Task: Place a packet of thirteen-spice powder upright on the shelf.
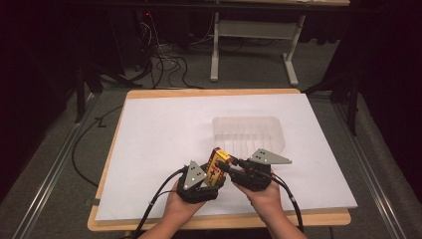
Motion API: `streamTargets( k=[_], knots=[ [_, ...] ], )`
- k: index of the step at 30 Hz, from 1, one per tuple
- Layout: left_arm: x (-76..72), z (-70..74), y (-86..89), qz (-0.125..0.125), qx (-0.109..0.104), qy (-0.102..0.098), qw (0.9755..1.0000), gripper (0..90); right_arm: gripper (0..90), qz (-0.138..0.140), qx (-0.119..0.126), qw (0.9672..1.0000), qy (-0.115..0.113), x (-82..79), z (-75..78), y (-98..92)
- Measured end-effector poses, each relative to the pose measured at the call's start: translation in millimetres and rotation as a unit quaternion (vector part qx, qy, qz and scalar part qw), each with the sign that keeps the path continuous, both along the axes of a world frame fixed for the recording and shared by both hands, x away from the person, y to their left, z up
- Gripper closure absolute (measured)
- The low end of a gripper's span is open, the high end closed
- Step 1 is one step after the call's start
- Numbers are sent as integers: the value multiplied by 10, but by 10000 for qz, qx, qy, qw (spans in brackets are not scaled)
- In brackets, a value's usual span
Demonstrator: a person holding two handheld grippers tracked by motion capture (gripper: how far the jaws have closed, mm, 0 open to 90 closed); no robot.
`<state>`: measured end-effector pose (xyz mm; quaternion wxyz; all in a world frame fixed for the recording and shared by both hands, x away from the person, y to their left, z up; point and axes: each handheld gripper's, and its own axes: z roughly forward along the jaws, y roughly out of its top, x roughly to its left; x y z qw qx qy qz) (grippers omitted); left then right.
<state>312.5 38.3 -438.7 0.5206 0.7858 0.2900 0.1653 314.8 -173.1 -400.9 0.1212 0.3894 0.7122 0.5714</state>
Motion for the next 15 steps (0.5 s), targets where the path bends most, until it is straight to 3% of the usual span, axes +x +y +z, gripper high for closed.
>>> streamTargets(
  k=[6,15],
  knots=[
    [18,-3,7,-13,-4,43,10000,301,675,-66,-118,9998,-127,-11,16,10],
    [37,1,26,-75,-25,119,9999,252,681,-246,-50,9994,-253,2,73,-107]
  ],
)
